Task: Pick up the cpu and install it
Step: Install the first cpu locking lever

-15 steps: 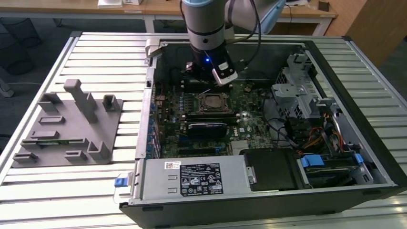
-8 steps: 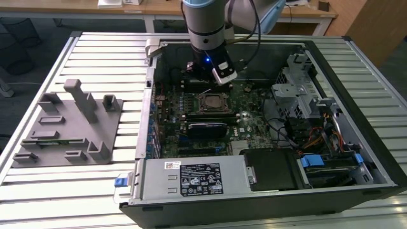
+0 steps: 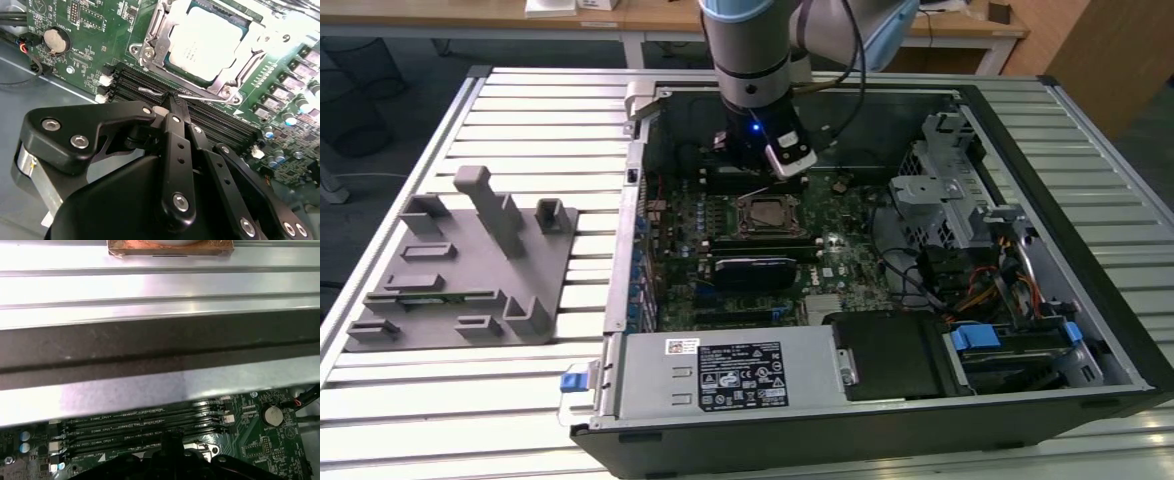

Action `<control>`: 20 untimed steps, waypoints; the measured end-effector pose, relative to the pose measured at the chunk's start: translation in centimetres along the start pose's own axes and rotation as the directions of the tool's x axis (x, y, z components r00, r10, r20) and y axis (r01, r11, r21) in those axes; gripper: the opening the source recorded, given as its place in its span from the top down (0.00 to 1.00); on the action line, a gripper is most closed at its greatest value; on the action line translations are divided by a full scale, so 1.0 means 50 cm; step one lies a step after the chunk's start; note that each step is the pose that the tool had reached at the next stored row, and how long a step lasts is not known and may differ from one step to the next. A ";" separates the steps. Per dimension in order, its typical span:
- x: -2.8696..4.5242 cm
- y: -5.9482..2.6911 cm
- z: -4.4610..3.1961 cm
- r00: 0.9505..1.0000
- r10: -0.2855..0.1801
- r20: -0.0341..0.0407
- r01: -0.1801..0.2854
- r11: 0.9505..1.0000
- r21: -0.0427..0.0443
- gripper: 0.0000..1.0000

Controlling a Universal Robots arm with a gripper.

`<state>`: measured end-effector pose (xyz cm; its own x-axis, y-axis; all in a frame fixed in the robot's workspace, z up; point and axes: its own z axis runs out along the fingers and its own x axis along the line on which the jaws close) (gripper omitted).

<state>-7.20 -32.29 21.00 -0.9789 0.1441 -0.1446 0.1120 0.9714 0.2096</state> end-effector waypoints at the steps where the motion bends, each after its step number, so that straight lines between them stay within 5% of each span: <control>1: 0.000 0.000 0.002 1.000 0.001 0.003 -0.001 1.000 0.000 0.89; 8: 0.001 -0.001 0.011 1.000 0.015 0.022 -0.015 1.000 0.001 0.89; 20: 0.005 0.001 0.024 0.992 0.113 0.049 -0.114 0.993 0.017 0.89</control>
<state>-7.24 -31.99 19.82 -0.9503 0.2624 -0.1674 0.2261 0.9517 0.2079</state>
